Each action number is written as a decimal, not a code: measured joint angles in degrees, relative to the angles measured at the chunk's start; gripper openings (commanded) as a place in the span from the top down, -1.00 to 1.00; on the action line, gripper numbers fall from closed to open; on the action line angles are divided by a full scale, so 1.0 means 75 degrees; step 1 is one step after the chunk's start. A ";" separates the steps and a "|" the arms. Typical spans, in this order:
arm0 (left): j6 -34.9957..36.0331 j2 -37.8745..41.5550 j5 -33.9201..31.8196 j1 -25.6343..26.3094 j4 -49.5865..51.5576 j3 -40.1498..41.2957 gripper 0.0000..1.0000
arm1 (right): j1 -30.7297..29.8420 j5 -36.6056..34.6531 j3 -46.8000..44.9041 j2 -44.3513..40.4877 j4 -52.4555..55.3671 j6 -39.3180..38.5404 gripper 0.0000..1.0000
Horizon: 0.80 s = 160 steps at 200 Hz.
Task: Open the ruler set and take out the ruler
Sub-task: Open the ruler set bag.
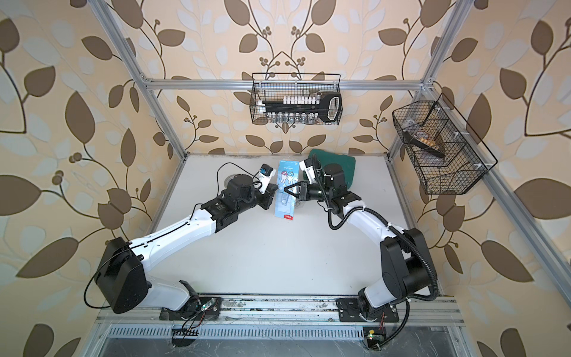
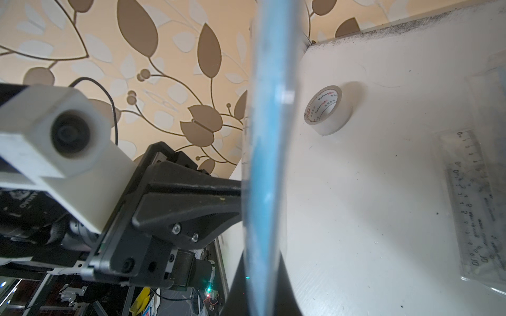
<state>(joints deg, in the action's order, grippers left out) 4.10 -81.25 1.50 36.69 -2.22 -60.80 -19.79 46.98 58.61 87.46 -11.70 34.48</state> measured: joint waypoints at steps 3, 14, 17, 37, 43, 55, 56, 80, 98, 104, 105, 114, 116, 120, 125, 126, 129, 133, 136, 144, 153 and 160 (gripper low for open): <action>-0.0003 -0.0003 0.0000 -0.0003 0.0026 -0.0015 1.00 | 0.0000 0.0000 0.0000 -0.0009 0.0000 0.0000 1.00; -0.0009 -0.0017 0.0000 -0.0006 0.0093 -0.0070 1.00 | 0.0003 0.0003 0.0000 -0.0041 0.0009 0.0000 1.00; -0.0009 -0.0020 0.0000 -0.0003 0.0099 -0.0076 1.00 | 0.0006 0.0000 0.0000 -0.0050 0.0015 0.0000 1.00; -0.0035 -0.0050 -0.0003 -0.0006 0.0160 -0.0137 1.00 | 0.0009 0.0009 0.0000 -0.0125 0.0061 -0.0003 1.00; -0.0044 -0.0061 -0.0003 -0.0006 0.0195 -0.0169 1.00 | 0.0012 0.0003 0.0000 -0.0143 0.0082 -0.0009 1.00; -0.0087 -0.0079 0.0009 -0.0009 0.0233 -0.0201 1.00 | 0.0017 0.0006 0.0000 -0.0169 0.0128 -0.0032 1.00; -0.0096 -0.0079 0.0009 -0.0009 0.0233 -0.0201 1.00 | 0.0020 0.0009 0.0000 -0.0169 0.0131 -0.0032 1.00; -0.0245 -0.0082 0.0286 -0.0175 0.0338 -0.0204 1.00 | 0.0073 0.0087 0.0000 -0.0181 0.0224 -0.0061 1.00; -0.0417 -0.0079 0.0731 -0.0385 0.0455 -0.0227 1.00 | 0.0114 0.0204 0.0000 -0.0181 0.0259 -0.0058 0.96; -0.0472 -0.0076 0.0880 -0.0460 0.0493 -0.0233 1.00 | 0.0125 0.0236 0.0000 -0.0181 0.0271 -0.0058 0.92; -0.0484 -0.0073 0.0924 -0.0469 0.0501 -0.0236 1.00 | 0.0128 0.0239 0.0003 -0.0181 0.0271 -0.0058 0.91; -0.0586 -0.0061 0.1201 -0.0571 0.0562 -0.0256 1.00 | 0.0143 0.0291 0.0000 -0.0178 0.0277 -0.0058 0.86; -0.0609 -0.0058 0.1253 -0.0597 0.0580 -0.0262 1.00 | 0.0143 0.0300 0.0003 -0.0175 0.0277 -0.0058 0.84; -0.0641 -0.0052 0.1358 -0.0627 0.0615 -0.0277 1.00 | 0.0152 0.0329 0.0003 -0.0172 0.0277 -0.0055 0.81; -0.0697 -0.0044 0.1498 -0.0673 0.0670 -0.0303 1.00 | 0.0157 0.0347 0.0003 -0.0163 0.0271 -0.0055 0.77; -0.0705 -0.0041 0.1524 -0.0679 0.0676 -0.0306 1.00 | 0.0157 0.0350 0.0003 -0.0163 0.0271 -0.0052 0.77; -0.0734 -0.0029 0.1606 -0.0711 0.0702 -0.0318 1.00 | 0.0160 0.0358 0.0003 -0.0154 0.0268 -0.0061 0.76; -0.0775 -0.0012 0.1716 -0.0734 0.0740 -0.0329 1.00 | 0.0166 0.0370 0.0003 -0.0146 0.0259 -0.0047 0.73; -0.0793 0.0000 0.1789 -0.0761 0.0772 -0.0338 1.00 | 0.0172 0.0379 0.0003 -0.0137 0.0245 -0.0058 0.71; -0.0848 0.0032 0.1976 -0.0810 0.0892 -0.0356 1.00 | 0.0195 0.0391 0.0012 -0.0111 0.0201 -0.0061 0.66; -0.0941 0.0076 0.2183 -0.0857 0.1023 -0.0358 1.00 | 0.0216 0.0396 0.0035 -0.0082 0.0166 -0.0029 0.59; -0.0991 0.0102 0.2308 -0.0866 0.1125 -0.0361 1.00 | 0.0233 0.0396 0.0061 -0.0050 0.0143 -0.0017 0.51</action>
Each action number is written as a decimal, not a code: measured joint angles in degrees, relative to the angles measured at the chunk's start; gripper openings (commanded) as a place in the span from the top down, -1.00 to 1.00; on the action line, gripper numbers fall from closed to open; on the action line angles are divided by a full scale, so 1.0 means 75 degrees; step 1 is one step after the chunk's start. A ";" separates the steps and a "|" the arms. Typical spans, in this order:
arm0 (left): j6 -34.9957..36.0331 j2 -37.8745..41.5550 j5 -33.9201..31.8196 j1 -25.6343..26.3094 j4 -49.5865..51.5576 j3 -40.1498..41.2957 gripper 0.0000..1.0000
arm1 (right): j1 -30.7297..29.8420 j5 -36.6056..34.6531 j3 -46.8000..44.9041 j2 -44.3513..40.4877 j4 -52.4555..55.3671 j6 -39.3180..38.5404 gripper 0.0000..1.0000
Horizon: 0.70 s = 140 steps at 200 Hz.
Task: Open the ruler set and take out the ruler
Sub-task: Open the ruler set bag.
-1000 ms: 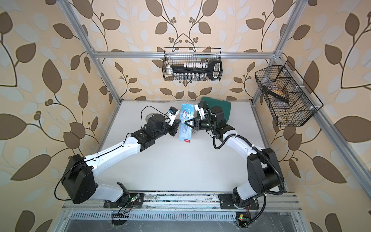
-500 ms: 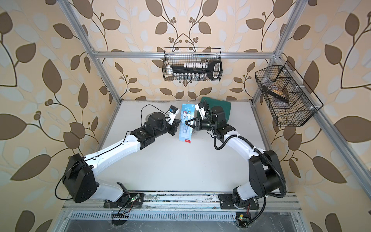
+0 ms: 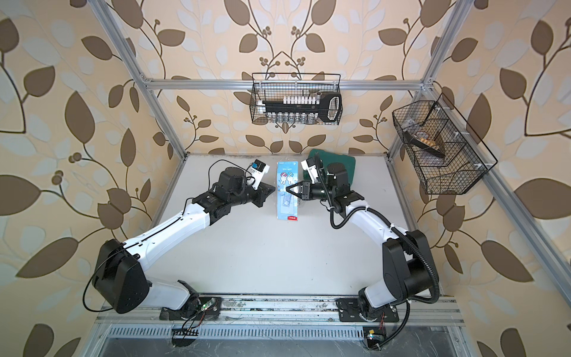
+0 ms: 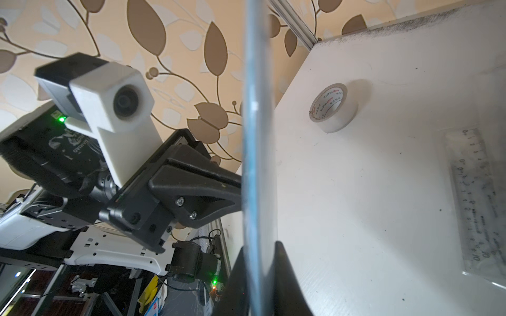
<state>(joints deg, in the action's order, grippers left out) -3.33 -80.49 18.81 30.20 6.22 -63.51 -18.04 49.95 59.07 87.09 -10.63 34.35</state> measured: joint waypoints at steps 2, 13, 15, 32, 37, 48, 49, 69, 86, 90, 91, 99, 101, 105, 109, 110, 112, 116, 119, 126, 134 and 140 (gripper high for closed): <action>-0.0015 0.0003 0.0035 -0.0009 0.0006 0.0000 1.00 | 0.0006 0.0006 0.0012 0.0003 -0.0006 -0.0026 0.50; -0.0087 0.0029 0.0245 -0.0058 0.0105 -0.0006 1.00 | 0.0023 0.0003 0.0032 0.0050 -0.0064 -0.0020 0.47; -0.0108 0.0035 0.0280 -0.0076 0.0125 -0.0009 1.00 | 0.0023 0.0006 0.0035 0.0058 -0.0067 -0.0015 0.46; -0.0233 0.0073 0.0548 -0.0143 0.0224 -0.0009 1.00 | 0.0029 0.0006 0.0041 0.0131 -0.0137 -0.0009 0.41; -0.0254 0.0085 0.0638 -0.0166 0.0239 -0.0009 1.00 | 0.0029 0.0009 0.0041 0.0152 -0.0152 -0.0009 0.41; -0.0312 0.0122 0.0746 -0.0195 0.0280 -0.0009 1.00 | 0.0029 0.0009 0.0041 0.0201 -0.0163 0.0015 0.41; -0.0323 0.0125 0.0761 -0.0198 0.0286 -0.0009 1.00 | 0.0029 0.0009 0.0041 0.0204 -0.0163 0.0017 0.41; -0.0411 0.0184 0.0901 -0.0242 0.0306 -0.0009 1.00 | 0.0029 0.0012 0.0041 0.0259 -0.0198 0.0038 0.30; -0.0458 0.0204 0.0985 -0.0289 0.0364 -0.0009 1.00 | 0.0029 0.0012 0.0041 0.0262 -0.0230 0.0044 0.11; -0.0478 0.0210 0.1014 -0.0291 0.0388 -0.0009 1.00 | 0.0029 0.0015 0.0041 0.0262 -0.0224 0.0032 0.05; -0.0481 0.0210 0.1020 -0.0291 0.0393 -0.0009 1.00 | 0.0029 0.0012 0.0041 0.0262 -0.0236 0.0017 0.03; -0.0525 0.0216 0.1049 -0.0291 0.0455 -0.0017 1.00 | 0.0029 0.0003 0.0041 0.0262 -0.0210 0.0012 -0.10; -0.0539 0.0219 0.1049 -0.0291 0.0469 -0.0023 1.00 | 0.0029 -0.0012 0.0041 0.0262 -0.0175 0.0041 -0.14; -0.0560 0.0219 0.1049 -0.0291 0.0490 -0.0026 1.00 | 0.0029 0.0000 0.0041 0.0262 -0.0175 -0.0035 -0.21; -0.0580 0.0221 0.1049 -0.0291 0.0525 -0.0038 1.00 | 0.0032 -0.0029 0.0044 0.0262 -0.0114 -0.0052 -0.27; -0.0583 0.0221 0.1049 -0.0291 0.0527 -0.0041 1.00 | 0.0032 -0.0029 0.0044 0.0262 -0.0117 -0.0073 -0.28; -0.0586 0.0221 0.1049 -0.0291 0.0545 -0.0044 1.00 | 0.0032 -0.0029 0.0044 0.0262 -0.0105 -0.0099 -0.30; -0.0600 0.0224 0.1049 -0.0291 0.0589 -0.0055 1.00 | 0.0041 -0.0076 0.0052 0.0262 -0.0029 -0.0137 -0.34; -0.0606 0.0227 0.1049 -0.0291 0.0615 -0.0064 1.00 | 0.0047 -0.0079 0.0052 0.0262 -0.0003 -0.0172 -0.37; -0.0624 0.0233 0.1049 -0.0291 0.0682 -0.0082 1.00 | 0.0055 -0.0140 0.0061 0.0259 0.0111 -0.0251 -0.43; -0.0647 0.0251 0.1046 -0.0291 0.0766 -0.0090 1.00 | 0.0076 -0.0245 0.0067 0.0259 0.0271 -0.0329 -0.48; -0.0673 0.0259 0.1046 -0.0291 0.0828 -0.0093 1.00 | 0.0085 -0.0291 0.0070 0.0256 0.0370 -0.0420 -0.53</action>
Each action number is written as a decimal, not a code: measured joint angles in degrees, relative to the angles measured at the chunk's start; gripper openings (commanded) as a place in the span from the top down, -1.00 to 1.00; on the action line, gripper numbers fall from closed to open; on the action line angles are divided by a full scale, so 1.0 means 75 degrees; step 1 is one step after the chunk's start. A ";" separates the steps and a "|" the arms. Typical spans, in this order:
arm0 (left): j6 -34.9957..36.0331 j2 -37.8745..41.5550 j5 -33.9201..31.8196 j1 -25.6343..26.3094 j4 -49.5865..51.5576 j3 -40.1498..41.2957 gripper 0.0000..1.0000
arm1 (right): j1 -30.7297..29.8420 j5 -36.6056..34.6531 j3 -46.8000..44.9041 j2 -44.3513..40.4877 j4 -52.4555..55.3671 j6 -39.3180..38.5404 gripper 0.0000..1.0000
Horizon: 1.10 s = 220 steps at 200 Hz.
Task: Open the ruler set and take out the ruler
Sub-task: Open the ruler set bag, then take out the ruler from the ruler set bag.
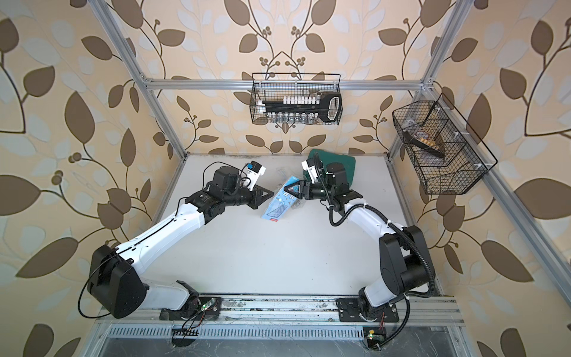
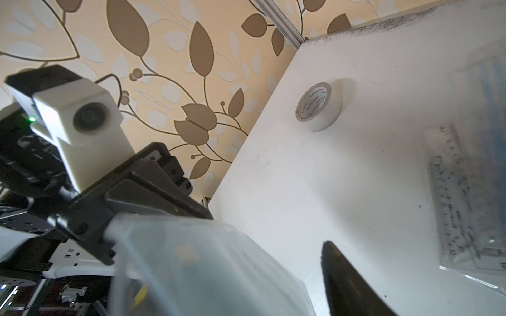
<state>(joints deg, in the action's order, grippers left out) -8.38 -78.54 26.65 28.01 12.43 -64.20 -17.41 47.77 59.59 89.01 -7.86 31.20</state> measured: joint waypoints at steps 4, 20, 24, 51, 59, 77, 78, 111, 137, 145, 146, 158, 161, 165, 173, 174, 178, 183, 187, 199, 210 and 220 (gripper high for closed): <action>-0.0023 0.0009 0.0000 0.0000 0.0041 0.0000 1.00 | 0.0020 -0.0055 0.0009 0.0000 0.0102 -0.0064 -0.56; -0.0149 0.0044 0.0000 0.0000 0.0160 -0.0003 1.00 | 0.0076 -0.0274 0.0067 -0.0003 0.0495 -0.0259 -0.63; -0.0181 0.0052 0.0000 0.0000 0.0201 -0.0006 1.00 | 0.0085 -0.0353 0.0099 -0.0003 0.0615 -0.0321 -0.65; -0.0519 0.0058 0.0003 -0.0114 0.0533 -0.0146 1.00 | 0.0122 -0.0921 0.0315 -0.0023 0.1384 -0.0670 -0.68; -0.0638 0.0055 0.0047 -0.0207 0.0603 -0.0189 1.00 | 0.0125 -0.1105 0.0364 -0.0058 0.1606 -0.0766 -0.68; -0.0976 0.0017 0.0251 -0.0475 0.0676 -0.0236 1.00 | 0.0125 -0.1402 0.0376 -0.0207 0.2017 -0.0912 -0.62; -0.0985 0.0017 0.0256 -0.0490 0.0679 -0.0236 1.00 | 0.0125 -0.1411 0.0376 -0.0216 0.2031 -0.0915 -0.61; -0.1571 -0.0286 0.0493 -0.0784 0.0807 -0.0236 1.00 | 0.0119 -0.1518 0.0388 -0.0460 0.2401 -0.0973 -0.19; -0.1915 -0.0708 0.0592 -0.0790 0.1040 -0.0268 1.00 | -0.0067 -0.1483 0.0449 -0.0475 0.2492 -0.0924 0.30; -0.1979 -0.0842 0.0600 -0.0790 0.1078 -0.0271 1.00 | -0.0192 -0.1457 0.0466 -0.0472 0.2512 -0.0941 0.43; -0.1993 -0.0863 0.0600 -0.0790 0.1093 -0.0271 1.00 | -0.0221 -0.1451 0.0472 -0.0472 0.2509 -0.0985 0.45; -0.2124 -0.1011 0.0603 -0.0790 0.1174 -0.0271 1.00 | -0.0460 -0.1422 0.0493 -0.0455 0.2498 -0.0883 0.68; -0.2154 -0.1040 0.0603 -0.0790 0.1183 -0.0271 1.00 | -0.0527 -0.1405 0.0501 -0.0434 0.2477 -0.0935 0.73; -0.2183 -0.1064 0.0603 -0.0790 0.1195 -0.0271 1.00 | -0.0606 -0.1396 0.0513 -0.0411 0.2457 -0.0848 0.79; -0.2247 -0.1093 0.0597 -0.0790 0.1195 -0.0271 1.00 | -0.0772 -0.1361 0.0551 -0.0321 0.2384 -0.0833 0.94; -0.2253 -0.1093 0.0600 -0.0790 0.1198 -0.0271 1.00 | -0.0790 -0.1361 0.0554 -0.0309 0.2372 -0.0836 0.95; -0.2294 -0.1096 0.0597 -0.0790 0.1195 -0.0271 1.00 | -0.0871 -0.1346 0.0568 -0.0254 0.2328 -0.0734 1.00; -0.2320 -0.1096 0.0597 -0.0790 0.1198 -0.0268 1.00 | -0.0973 -0.1326 0.0589 -0.0160 0.2270 -0.0641 1.00; -0.2326 -0.1096 0.0595 -0.0790 0.1192 -0.0268 1.00 | -0.1043 -0.1311 0.0606 -0.0087 0.2203 -0.0662 1.00; -0.2366 -0.1096 0.0589 -0.0790 0.1183 -0.0265 1.00 | -0.1227 -0.1311 0.0629 0.0131 0.2057 -0.0565 1.00; -0.2381 -0.1096 0.0580 -0.0790 0.1172 -0.0219 1.00 | -0.1367 -0.1314 0.0673 0.0373 0.1958 -0.0472 1.00; -0.2401 -0.1096 0.0565 -0.0787 0.1169 -0.0149 1.00 | -0.1463 -0.1320 0.0729 0.0597 0.1859 -0.0385 1.00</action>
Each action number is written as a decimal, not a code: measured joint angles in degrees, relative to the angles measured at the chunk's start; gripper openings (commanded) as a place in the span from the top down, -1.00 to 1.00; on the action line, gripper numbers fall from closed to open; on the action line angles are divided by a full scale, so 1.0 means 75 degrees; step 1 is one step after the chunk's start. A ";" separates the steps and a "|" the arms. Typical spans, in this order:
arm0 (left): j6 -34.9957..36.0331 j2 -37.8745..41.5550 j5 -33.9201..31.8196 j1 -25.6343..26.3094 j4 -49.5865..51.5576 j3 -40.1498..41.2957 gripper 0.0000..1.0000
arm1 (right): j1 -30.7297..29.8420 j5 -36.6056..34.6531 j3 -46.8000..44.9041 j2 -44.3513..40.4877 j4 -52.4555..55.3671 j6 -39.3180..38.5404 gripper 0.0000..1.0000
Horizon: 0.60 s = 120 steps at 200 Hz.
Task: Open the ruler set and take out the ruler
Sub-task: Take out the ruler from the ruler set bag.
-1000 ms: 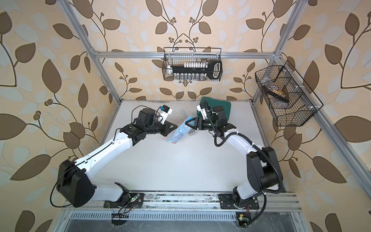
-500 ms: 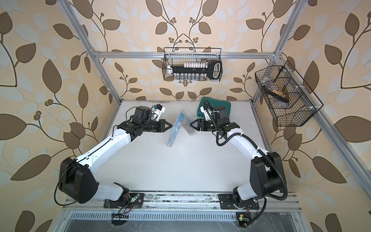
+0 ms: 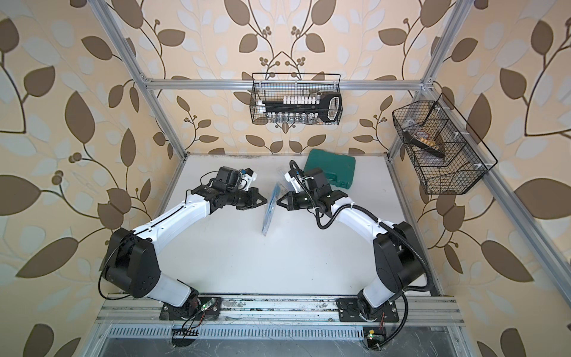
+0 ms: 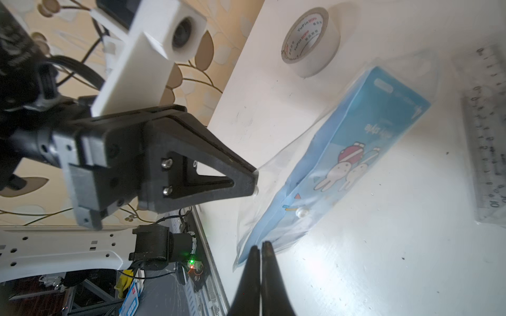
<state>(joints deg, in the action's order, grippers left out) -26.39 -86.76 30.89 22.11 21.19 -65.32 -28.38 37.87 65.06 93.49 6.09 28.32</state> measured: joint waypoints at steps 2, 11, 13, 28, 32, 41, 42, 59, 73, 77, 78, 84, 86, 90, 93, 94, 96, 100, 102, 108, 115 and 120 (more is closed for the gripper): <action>-0.0003 0.0000 -0.0009 0.0000 0.0000 0.0015 1.00 | -0.0020 0.0003 0.0015 0.0050 -0.0017 0.0017 1.00; -0.0026 0.0000 -0.0052 0.0009 0.0003 0.0099 1.00 | -0.0102 -0.0009 0.0079 0.0233 -0.0102 0.0114 1.00; -0.0029 0.0000 -0.0061 0.0009 0.0006 0.0119 1.00 | -0.0117 -0.0015 0.0093 0.0280 -0.0119 0.0125 1.00; -0.0082 0.0000 -0.0166 0.0012 0.0003 0.0236 1.00 | -0.0219 -0.0044 0.0236 0.0551 -0.0227 0.0262 1.00; -0.0085 0.0000 -0.0184 0.0012 0.0003 0.0265 1.00 | -0.0248 -0.0058 0.0277 0.0609 -0.0256 0.0300 1.00; -0.0105 0.0000 -0.0210 0.0012 -0.0003 0.0329 1.00 | -0.0303 -0.0079 0.0367 0.0746 -0.0315 0.0370 1.00; -0.0108 0.0000 -0.0213 0.0012 -0.0003 0.0335 1.00 | -0.0309 -0.0082 0.0385 0.0764 -0.0323 0.0370 1.00; -0.0122 -0.0003 -0.0329 0.0041 -0.0009 0.0431 1.00 | -0.0388 -0.0149 0.0568 0.0997 -0.0396 0.0469 1.00; -0.0128 -0.0003 -0.0396 0.0064 -0.0015 0.0475 1.00 | -0.0434 -0.0210 0.0717 0.1192 -0.0411 0.0522 1.00; -0.0128 -0.0003 -0.0405 0.0076 -0.0020 0.0484 1.00 | -0.0452 -0.0213 0.0764 0.1259 -0.0411 0.0542 1.00; -0.0128 -0.0003 -0.0405 0.0079 -0.0020 0.0484 1.00 | -0.0452 -0.0219 0.0772 0.1268 -0.0411 0.0539 1.00; -0.0134 -0.0003 -0.0417 0.0108 -0.0032 0.0493 1.00 | -0.0460 -0.0254 0.0828 0.1355 -0.0411 0.0560 1.00; -0.0134 -0.0003 -0.0420 0.0108 -0.0032 0.0495 1.00 | -0.0463 -0.0265 0.0842 0.1384 -0.0411 0.0568 1.00; -0.0137 -0.0003 -0.0437 0.0108 -0.0035 0.0495 1.00 | -0.0466 -0.0286 0.0871 0.1431 -0.0408 0.0568 1.00; -0.0140 -0.0003 -0.0443 0.0111 -0.0044 0.0501 1.00 | -0.0466 -0.0309 0.0892 0.1475 -0.0402 0.0577 1.00; -0.0140 -0.0003 -0.0443 0.0111 -0.0047 0.0501 1.00 | -0.0466 -0.0312 0.0895 0.1486 -0.0402 0.0577 1.00; -0.0140 -0.0003 -0.0446 0.0111 -0.0052 0.0501 1.00 | -0.0466 -0.0318 0.0903 0.1515 -0.0405 0.0577 1.00; -0.0140 -0.0003 -0.0458 0.0114 -0.0058 0.0504 1.00 | -0.0466 -0.0347 0.0918 0.1565 -0.0388 0.0580 1.00; -0.0143 -0.0003 -0.0463 0.0114 -0.0058 0.0507 1.00 | -0.0466 -0.0353 0.0927 0.1588 -0.0385 0.0583 1.00; -0.0143 -0.0003 -0.0478 0.0114 -0.0058 0.0507 1.00 | -0.0466 -0.0396 0.0933 0.1647 -0.0364 0.0592 1.00; -0.0146 -0.0003 -0.0510 0.0114 -0.0061 0.0507 1.00 | -0.0466 -0.0437 0.0933 0.1711 -0.0321 0.0595 1.00; -0.0146 -0.0003 -0.0525 0.0114 -0.0061 0.0507 1.00 | -0.0466 -0.0466 0.0933 0.1754 -0.0289 0.0592 1.00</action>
<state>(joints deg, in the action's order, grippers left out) -27.49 -86.78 26.96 22.96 20.73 -61.52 -31.88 34.37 72.05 106.65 3.92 32.75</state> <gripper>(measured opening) 0.048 0.047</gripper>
